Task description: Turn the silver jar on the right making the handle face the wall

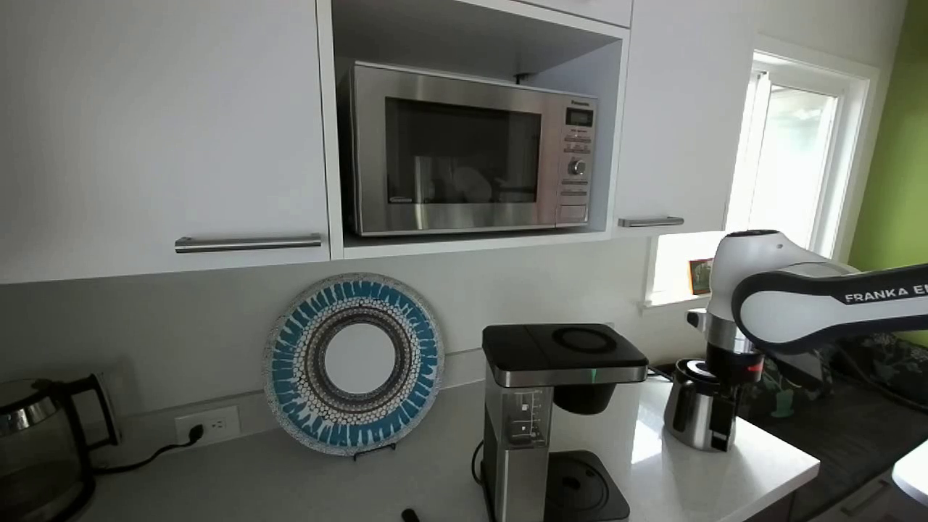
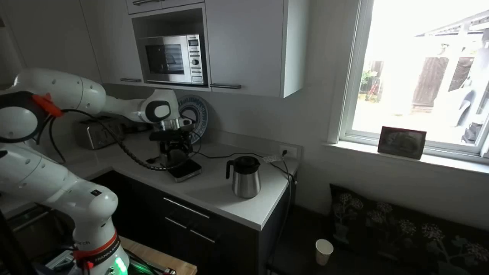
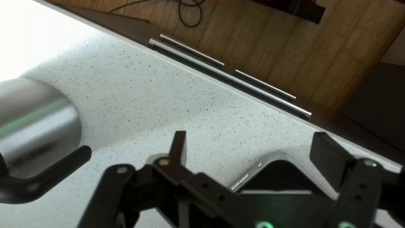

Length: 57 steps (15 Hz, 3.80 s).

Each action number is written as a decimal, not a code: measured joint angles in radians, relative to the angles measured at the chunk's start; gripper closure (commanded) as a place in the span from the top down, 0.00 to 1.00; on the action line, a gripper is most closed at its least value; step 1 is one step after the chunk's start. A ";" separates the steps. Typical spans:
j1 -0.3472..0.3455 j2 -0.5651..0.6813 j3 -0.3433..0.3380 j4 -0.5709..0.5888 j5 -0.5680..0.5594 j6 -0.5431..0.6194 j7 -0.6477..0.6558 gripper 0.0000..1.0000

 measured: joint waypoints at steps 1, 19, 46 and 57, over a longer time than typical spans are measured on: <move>0.001 0.004 -0.003 0.005 -0.015 0.000 -0.049 1.00; -0.056 0.327 -0.165 0.275 -0.118 0.118 -0.721 1.00; -0.140 0.507 -0.178 0.282 0.062 0.487 -1.661 0.85; -0.158 0.537 -0.154 0.285 0.063 0.549 -1.658 0.08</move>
